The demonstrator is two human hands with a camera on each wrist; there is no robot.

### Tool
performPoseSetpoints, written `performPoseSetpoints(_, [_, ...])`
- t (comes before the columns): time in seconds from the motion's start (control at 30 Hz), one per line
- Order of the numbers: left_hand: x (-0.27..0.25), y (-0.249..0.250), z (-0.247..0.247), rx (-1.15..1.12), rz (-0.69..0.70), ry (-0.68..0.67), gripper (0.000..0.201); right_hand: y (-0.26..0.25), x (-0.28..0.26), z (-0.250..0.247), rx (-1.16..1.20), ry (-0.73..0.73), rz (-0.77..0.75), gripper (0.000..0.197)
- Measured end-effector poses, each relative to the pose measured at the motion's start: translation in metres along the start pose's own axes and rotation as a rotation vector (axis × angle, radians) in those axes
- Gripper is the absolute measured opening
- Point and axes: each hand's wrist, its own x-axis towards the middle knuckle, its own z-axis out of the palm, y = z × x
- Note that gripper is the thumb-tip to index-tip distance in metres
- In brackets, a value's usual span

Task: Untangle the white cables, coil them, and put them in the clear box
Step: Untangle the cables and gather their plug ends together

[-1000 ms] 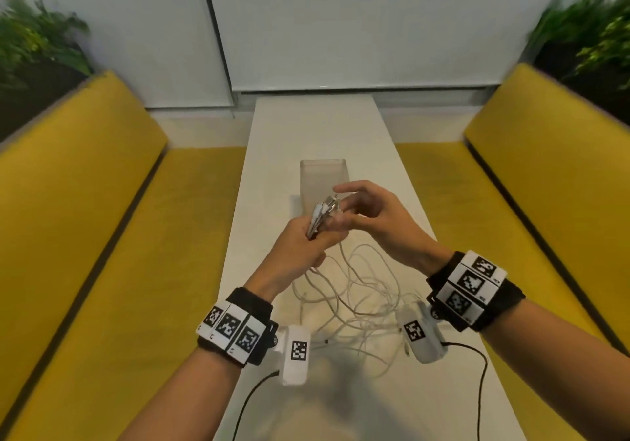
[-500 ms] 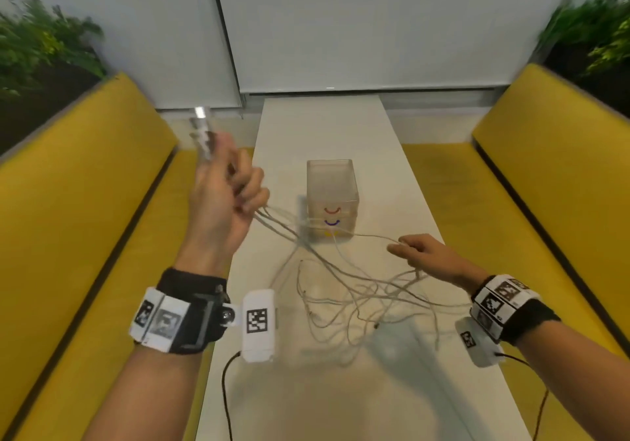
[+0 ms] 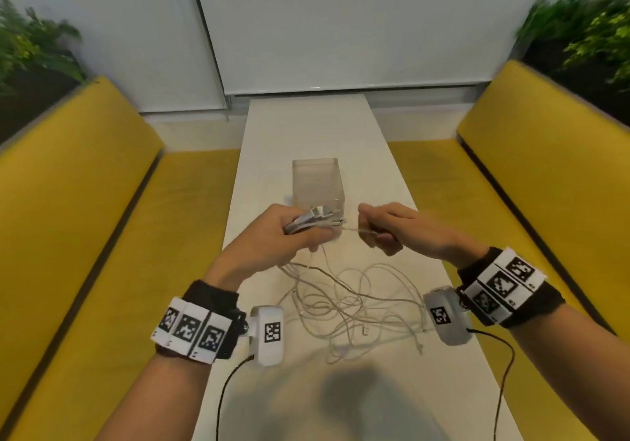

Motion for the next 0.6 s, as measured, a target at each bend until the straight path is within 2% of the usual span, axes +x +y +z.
performPoseSetpoints(0.13, [-0.014, 0.007, -0.024, -0.103, -0.067, -0.201, 0.034, 0.043, -0.007, -0.005, -0.038, -0.054, 0.151, 0.05])
performPoseSetpoints(0.23, [-0.025, 0.016, -0.031, 0.029, -0.16, -0.455, 0.02, 0.074, -0.003, -0.006, -0.17, -0.131, 0.318, 0.04])
performPoseSetpoints(0.3, [-0.031, 0.018, -0.032, 0.039, -0.208, -0.527, 0.025, 0.093, 0.007, -0.007, -0.268, -0.086, 0.386, 0.032])
performPoseSetpoints(0.37, [-0.035, 0.014, -0.034, -0.062, -0.216, -0.436, 0.019, 0.105, 0.02, -0.005, -0.311, -0.013, 0.399, 0.028])
performPoseSetpoints(0.4, [-0.036, 0.009, -0.037, -0.139, -0.199, -0.371, 0.022, 0.109, 0.028, -0.004, -0.324, 0.029, 0.393, 0.027])
performPoseSetpoints(0.47, [-0.037, -0.002, -0.043, -0.322, -0.179, -0.284, 0.044, 0.115, 0.046, 0.002, -0.345, 0.115, 0.374, 0.024])
performPoseSetpoints(0.5, [-0.039, -0.006, -0.045, -0.43, -0.181, -0.265, 0.049, 0.116, 0.057, 0.006, -0.348, 0.144, 0.364, 0.022])
performPoseSetpoints(0.6, [-0.044, -0.016, -0.048, -0.724, -0.186, -0.255, 0.044, 0.125, 0.092, 0.026, -0.405, 0.14, 0.32, 0.024])
